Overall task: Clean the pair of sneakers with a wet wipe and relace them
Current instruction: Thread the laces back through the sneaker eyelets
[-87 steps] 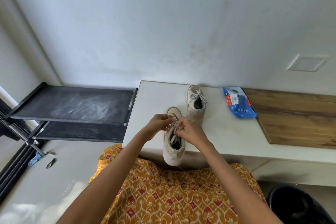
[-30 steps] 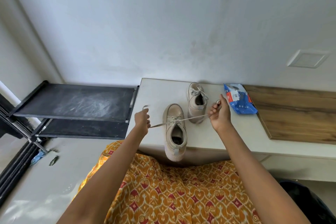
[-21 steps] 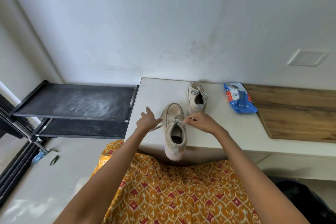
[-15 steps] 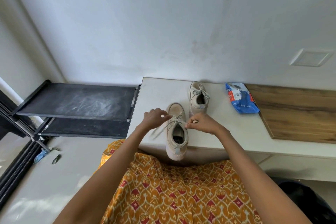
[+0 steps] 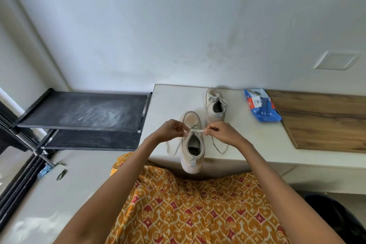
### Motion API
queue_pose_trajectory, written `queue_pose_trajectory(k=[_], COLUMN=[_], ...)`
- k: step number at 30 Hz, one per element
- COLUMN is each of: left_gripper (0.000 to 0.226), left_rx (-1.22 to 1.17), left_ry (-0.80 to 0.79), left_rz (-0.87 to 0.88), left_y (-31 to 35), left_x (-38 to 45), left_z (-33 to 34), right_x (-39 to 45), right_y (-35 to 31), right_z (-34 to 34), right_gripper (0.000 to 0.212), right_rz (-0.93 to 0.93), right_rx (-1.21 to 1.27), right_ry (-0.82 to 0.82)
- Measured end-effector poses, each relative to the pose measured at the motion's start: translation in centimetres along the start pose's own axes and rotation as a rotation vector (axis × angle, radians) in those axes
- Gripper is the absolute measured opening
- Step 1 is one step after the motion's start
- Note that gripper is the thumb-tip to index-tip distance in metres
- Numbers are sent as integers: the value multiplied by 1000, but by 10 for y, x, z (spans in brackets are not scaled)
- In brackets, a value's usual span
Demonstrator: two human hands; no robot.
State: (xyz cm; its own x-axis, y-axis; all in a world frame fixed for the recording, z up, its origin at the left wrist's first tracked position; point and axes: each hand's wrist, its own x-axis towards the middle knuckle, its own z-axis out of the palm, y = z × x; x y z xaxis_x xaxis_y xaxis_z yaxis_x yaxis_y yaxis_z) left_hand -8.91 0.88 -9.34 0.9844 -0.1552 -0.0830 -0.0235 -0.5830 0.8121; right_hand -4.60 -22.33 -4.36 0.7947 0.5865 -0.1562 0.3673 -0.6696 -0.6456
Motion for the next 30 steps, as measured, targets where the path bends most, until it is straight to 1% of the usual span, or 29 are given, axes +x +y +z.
queue_pose_trajectory(k=[2, 4, 6, 10, 13, 17, 19, 21, 24, 28, 30], left_gripper=[11, 5, 5, 3, 6, 10, 5, 3, 15, 8, 7], left_rx=[16, -18, -59, -63, 12, 26, -23, -86, -122, -122, -110], left_ry=[42, 83, 98, 5, -78, -103, -91, -68, -38, 80, 103], left_rz=[19, 11, 16, 49, 49, 19, 16, 14, 32, 45, 28], left_y=[-4, -5, -5, -3, -5, -10, -9, -8, -5, -9, -11], left_x=[0, -2, -3, -6, -3, -2, -3, -4, -5, -2, 0], left_z=[4, 8, 9, 5, -1, -2, 0, 1, 4, 7, 7], right_x=[-1, -1, 0, 2, 1, 1, 0, -1, -3, -6, -8], right_y=[4, 5, 6, 12, 19, 24, 25, 27, 29, 31, 33], right_z=[0, 4, 7, 3, -2, 6, 10, 12, 14, 10, 5], right_gripper=[25, 25, 27, 27, 23, 23, 24, 23, 18, 17, 19], right_rz=[5, 6, 5, 19, 60, 93, 91, 82, 65, 63, 68], right_rx=[-8, -5, -4, -106, -183, -196, -177, -133, -158, -268, -315], right_ry=[4, -6, -5, -40, -63, -39, -33, -68, -109, 8, 45])
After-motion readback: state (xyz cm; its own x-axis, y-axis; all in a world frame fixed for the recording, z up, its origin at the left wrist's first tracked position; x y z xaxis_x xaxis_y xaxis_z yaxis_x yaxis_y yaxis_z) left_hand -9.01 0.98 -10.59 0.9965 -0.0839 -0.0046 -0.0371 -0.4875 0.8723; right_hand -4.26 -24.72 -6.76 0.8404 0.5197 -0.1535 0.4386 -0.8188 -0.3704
